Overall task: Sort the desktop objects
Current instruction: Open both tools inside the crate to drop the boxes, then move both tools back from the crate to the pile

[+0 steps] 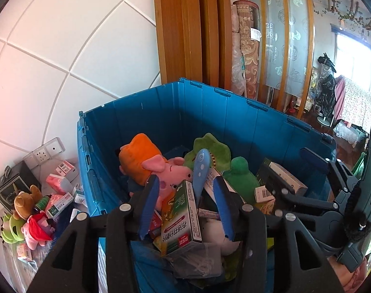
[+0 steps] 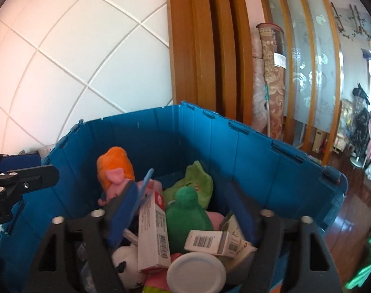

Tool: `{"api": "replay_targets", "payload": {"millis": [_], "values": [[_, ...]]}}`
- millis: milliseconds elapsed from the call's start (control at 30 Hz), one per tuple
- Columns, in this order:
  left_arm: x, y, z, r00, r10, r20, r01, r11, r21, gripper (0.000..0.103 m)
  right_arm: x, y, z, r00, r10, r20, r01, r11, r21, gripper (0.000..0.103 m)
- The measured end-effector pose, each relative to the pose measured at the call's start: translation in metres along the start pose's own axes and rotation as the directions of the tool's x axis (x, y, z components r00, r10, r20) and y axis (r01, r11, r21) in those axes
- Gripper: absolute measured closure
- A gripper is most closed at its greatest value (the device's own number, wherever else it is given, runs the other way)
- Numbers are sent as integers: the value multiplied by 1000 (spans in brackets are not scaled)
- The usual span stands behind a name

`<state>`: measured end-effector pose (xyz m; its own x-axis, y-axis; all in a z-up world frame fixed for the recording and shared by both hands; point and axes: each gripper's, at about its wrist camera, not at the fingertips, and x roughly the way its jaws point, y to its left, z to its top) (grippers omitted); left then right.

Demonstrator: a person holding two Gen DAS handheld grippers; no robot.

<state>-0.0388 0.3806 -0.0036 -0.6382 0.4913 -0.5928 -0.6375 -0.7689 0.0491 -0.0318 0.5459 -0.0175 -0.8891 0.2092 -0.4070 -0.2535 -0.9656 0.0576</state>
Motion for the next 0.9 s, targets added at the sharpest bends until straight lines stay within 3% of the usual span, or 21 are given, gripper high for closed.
{"api": "replay_targets", "payload": {"millis": [67,200,300,367,533,633,767,900], "values": [[-3,1,-1,1000,-5,21,6,1000,-8,58,-3,0,1,1000,-8,15,8,1000,-5,6],[-19,10,-7,994,-12,105,18,999,-48,56,-2,-1,3,999,-37,18,37,999,6,4],[-29,16,-11,989,-41,142,53,995,-83,43,-3,-1,3,998,-51,26,50,999,15,1],[-36,17,-12,985,-33,169,48,995,-83,42,-3,-1,4,997,-64,30,64,998,13,0],[-59,25,-18,962,2,272,28,994,-105,42,-2,5,3,993,-117,29,118,993,-29,0],[-64,38,-20,966,17,258,24,987,-157,42,-2,6,1,990,-137,20,138,990,-34,0],[-72,60,-27,966,41,254,12,979,-202,42,-3,6,-2,995,-98,-28,98,995,-1,0],[-81,82,-36,970,82,231,-30,975,-220,42,-21,19,1,993,-117,17,117,993,-1,0]]}}
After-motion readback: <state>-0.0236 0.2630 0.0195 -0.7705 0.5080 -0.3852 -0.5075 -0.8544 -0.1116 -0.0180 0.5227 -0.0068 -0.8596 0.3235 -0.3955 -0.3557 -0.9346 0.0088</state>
